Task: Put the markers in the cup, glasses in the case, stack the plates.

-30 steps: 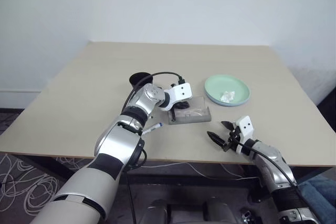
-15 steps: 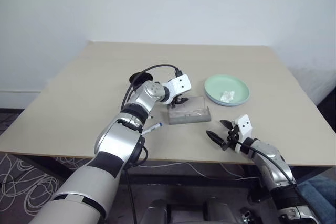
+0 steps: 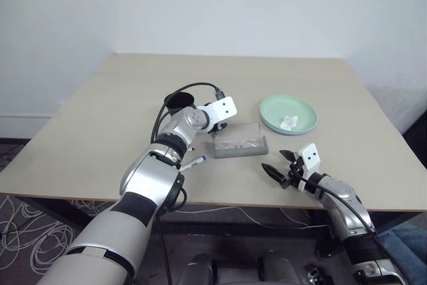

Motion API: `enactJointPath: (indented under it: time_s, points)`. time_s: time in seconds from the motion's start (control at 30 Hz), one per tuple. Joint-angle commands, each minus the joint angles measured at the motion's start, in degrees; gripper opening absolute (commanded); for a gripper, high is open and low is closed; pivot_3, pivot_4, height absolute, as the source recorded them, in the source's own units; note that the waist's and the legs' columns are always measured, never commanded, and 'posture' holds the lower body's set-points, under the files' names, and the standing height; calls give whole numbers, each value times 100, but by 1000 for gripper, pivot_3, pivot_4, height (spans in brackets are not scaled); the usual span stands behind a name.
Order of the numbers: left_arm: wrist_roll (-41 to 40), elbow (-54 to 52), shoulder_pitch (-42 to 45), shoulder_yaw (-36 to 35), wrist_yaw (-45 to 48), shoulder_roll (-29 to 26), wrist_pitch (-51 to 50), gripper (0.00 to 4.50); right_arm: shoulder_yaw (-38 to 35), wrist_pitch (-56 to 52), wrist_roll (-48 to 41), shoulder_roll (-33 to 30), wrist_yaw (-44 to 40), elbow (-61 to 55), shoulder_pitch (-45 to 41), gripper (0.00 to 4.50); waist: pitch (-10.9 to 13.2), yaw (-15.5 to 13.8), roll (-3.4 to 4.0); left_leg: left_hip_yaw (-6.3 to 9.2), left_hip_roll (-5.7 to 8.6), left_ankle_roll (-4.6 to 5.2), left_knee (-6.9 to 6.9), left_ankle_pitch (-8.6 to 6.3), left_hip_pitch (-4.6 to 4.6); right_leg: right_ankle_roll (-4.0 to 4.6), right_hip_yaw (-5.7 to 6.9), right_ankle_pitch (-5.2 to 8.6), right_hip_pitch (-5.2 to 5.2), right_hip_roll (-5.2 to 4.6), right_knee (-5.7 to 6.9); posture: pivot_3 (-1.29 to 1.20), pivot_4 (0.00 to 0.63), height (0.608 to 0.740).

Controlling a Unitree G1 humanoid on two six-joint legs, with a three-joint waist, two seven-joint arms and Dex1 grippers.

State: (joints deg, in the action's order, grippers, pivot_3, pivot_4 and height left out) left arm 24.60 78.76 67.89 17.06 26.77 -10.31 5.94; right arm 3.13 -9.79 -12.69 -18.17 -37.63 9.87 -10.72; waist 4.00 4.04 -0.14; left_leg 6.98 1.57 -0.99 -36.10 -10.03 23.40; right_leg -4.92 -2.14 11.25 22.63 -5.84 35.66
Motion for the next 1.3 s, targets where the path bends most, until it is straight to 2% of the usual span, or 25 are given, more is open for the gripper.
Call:
enactJointPath:
  time_s: [0.03, 0.17, 0.27, 0.47, 0.77, 0.93, 1.03, 1.3]
  points:
    - [-144, -65, 143, -184, 102, 26, -238, 3034, -79, 123, 15, 31, 67, -77, -144, 4500, 0, 0, 0, 0, 0, 0, 0, 0, 1, 0, 0, 0, 0, 0, 0, 0, 0, 740]
    - [-402, -61, 139, -483, 187, 64, -526, 3034, -88, 126, 37, 51, 91, -88, -133, 4500, 0, 0, 0, 0, 0, 0, 0, 0, 1, 0, 0, 0, 0, 0, 0, 0, 0, 740]
    - [-549, -58, 143, -681, 334, 82, -797, 2159, -97, 126, 49, 57, 112, -94, -126, 4500, 0, 1, 0, 0, 0, 0, 0, 0, 1, 0, 1, 0, 1, 0, 0, 0, 0, 740]
    - [-710, -85, 128, -921, 609, 34, -1072, 22, -93, 133, 71, 72, 139, -77, -152, 4500, 0, 3, 0, 0, 0, 0, 0, 0, 1, 0, 0, 0, 2, 0, 0, 0, 0, 740]
    - [-826, -153, 235, -1026, 1146, -103, -1049, 22, -67, 144, 92, 68, 84, 26, -266, 4500, 0, 5, 0, 0, 0, 0, 0, 0, 1, -1, 0, 0, 1, 0, 0, 0, 0, 740]
    - [-751, -160, 268, -1038, 349, -143, -824, 22, -45, 157, 116, 93, 68, 161, -401, 4500, 0, 2, 0, 1, 0, 0, 0, 0, 1, -1, 0, -1, 1, 0, 1, 0, 0, 740]
    - [-702, -155, 288, -977, 220, -111, -686, 22, -40, 164, 129, 100, 58, 195, -434, 4500, 0, 2, 0, 1, 0, 0, 0, 0, 1, -1, 0, -1, 2, 1, 1, 0, 0, 740]
    - [-1149, -175, 417, -1340, 946, 0, -997, 22, -55, 124, 132, 55, 3, 212, -496, 4500, 0, 4, 0, 0, 2, 0, 0, 1, 1, -1, 0, -1, 1, 0, 1, 0, 0, 740]
